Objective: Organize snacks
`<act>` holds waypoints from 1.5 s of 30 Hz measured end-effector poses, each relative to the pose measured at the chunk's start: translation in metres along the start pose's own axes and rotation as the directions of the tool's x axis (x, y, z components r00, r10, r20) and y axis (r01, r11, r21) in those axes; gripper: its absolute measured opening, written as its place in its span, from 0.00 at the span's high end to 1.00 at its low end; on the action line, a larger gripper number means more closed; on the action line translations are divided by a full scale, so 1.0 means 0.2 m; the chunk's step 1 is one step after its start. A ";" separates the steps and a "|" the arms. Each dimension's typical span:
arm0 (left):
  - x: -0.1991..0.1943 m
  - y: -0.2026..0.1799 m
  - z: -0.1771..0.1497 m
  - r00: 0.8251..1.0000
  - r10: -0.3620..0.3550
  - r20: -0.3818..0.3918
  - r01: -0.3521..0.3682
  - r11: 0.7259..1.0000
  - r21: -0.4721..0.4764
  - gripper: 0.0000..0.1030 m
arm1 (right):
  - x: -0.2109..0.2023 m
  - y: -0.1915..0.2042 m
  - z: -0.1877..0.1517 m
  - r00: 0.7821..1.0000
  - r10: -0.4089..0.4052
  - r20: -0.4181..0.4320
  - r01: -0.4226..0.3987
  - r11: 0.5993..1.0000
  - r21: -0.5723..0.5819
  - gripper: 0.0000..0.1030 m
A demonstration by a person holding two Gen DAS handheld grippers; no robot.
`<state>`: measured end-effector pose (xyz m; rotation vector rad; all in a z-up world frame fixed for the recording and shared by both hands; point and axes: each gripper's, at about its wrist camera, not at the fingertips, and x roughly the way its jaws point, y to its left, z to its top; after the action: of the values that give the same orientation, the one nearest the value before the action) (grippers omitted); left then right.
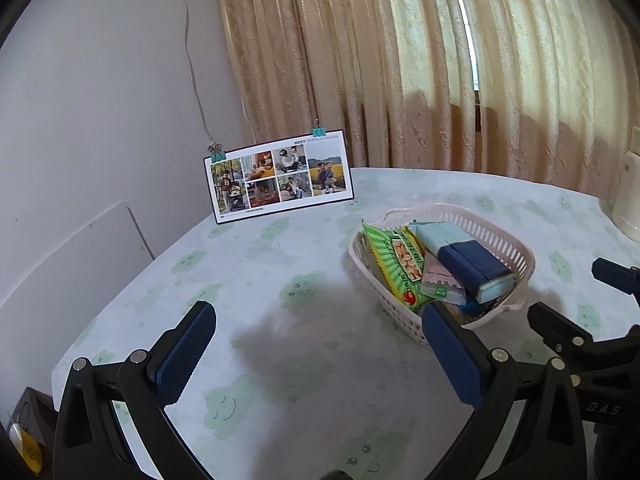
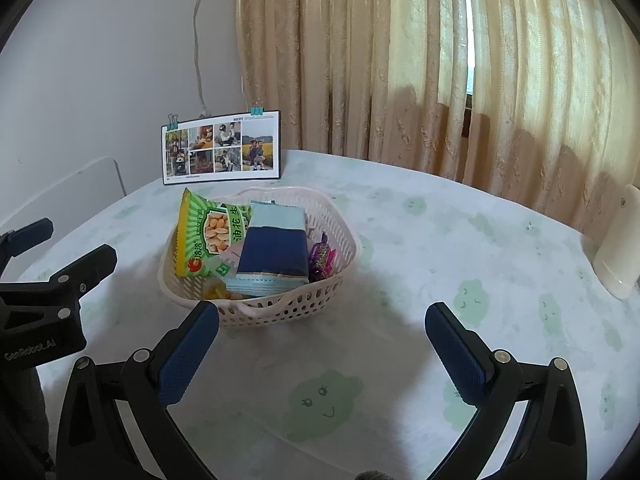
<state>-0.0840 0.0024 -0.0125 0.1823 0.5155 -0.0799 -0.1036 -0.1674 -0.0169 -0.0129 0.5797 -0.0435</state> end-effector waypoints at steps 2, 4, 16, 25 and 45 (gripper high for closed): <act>0.00 0.00 0.00 1.000 0.000 0.002 0.000 1.000 -0.001 0.00 | 0.00 0.00 0.00 1.000 -0.001 -0.005 0.001 1.000 -0.004 0.00; 0.01 0.00 0.00 1.000 0.005 -0.007 -0.005 1.000 -0.008 0.00 | 0.00 0.00 0.00 1.000 -0.008 -0.007 0.007 1.000 -0.010 0.00; 0.06 0.01 -0.02 0.998 0.033 -0.057 -0.034 0.999 -0.011 0.00 | 0.04 0.02 -0.01 0.999 0.000 -0.038 -0.001 1.000 -0.031 0.00; 0.06 -0.01 -0.02 0.998 0.035 -0.058 -0.035 0.999 0.002 0.00 | 0.04 0.02 -0.01 0.999 -0.003 -0.036 0.002 1.000 -0.029 0.00; 0.07 -0.02 -0.04 0.997 0.035 -0.065 -0.034 0.999 0.019 0.00 | 0.02 0.05 -0.01 0.999 -0.036 -0.006 0.036 0.998 -0.053 0.00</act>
<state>-0.0763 0.0006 -0.0276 0.2116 0.5768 -0.0449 -0.1005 -0.1568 -0.0211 -0.0747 0.5875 -0.0632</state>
